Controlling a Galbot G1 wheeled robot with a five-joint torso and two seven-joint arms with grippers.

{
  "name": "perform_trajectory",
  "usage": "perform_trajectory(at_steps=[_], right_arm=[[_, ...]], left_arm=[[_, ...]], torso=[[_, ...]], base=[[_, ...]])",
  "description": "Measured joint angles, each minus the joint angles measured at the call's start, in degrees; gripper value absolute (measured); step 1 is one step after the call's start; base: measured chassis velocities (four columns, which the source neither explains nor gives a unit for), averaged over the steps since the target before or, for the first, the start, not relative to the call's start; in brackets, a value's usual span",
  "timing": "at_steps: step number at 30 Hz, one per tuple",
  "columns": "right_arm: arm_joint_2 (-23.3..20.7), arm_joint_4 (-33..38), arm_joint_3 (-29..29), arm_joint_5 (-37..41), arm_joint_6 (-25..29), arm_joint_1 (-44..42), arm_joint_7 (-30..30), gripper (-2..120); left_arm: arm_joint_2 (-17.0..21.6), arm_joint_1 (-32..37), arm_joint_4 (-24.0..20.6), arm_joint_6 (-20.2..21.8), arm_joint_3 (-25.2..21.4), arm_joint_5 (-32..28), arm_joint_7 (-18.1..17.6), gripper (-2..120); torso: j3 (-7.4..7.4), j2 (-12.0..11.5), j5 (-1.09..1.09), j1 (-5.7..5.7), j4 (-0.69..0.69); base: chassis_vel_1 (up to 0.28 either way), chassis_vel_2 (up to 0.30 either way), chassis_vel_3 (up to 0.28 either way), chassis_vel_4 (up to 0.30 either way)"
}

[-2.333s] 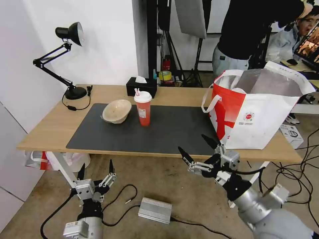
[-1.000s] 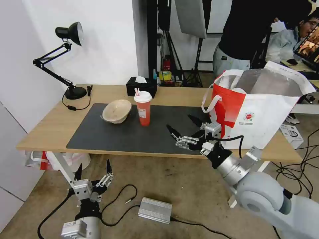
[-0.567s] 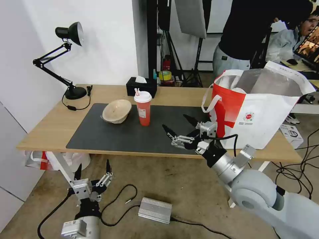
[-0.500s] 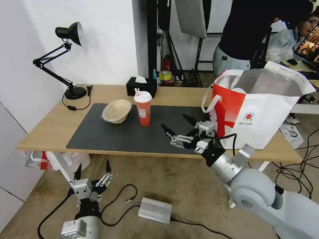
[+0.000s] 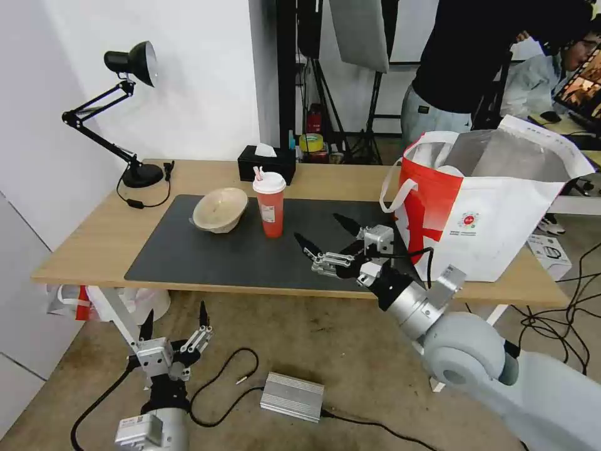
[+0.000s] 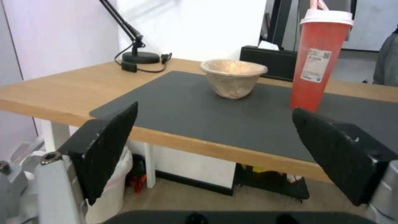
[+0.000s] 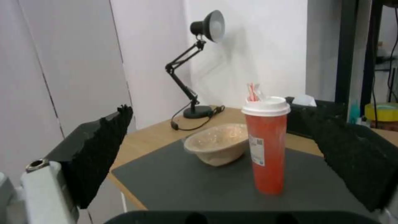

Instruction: Pick up the trash from the table and place it into the takeout bag.

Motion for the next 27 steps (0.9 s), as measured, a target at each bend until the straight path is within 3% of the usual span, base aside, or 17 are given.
perform_trajectory(at_steps=[27], right_arm=[[3.2, -3.3, -5.3, 0.4, -0.6, 7.1, 1.1, 100]], left_arm=[[0.0, 0.0, 0.3, -0.1, -0.2, -0.2, 0.0, 100]], torso=[[0.0, 0.0, 0.0, 0.0, 0.0]], base=[[0.0, 0.0, 0.0, 0.0]])
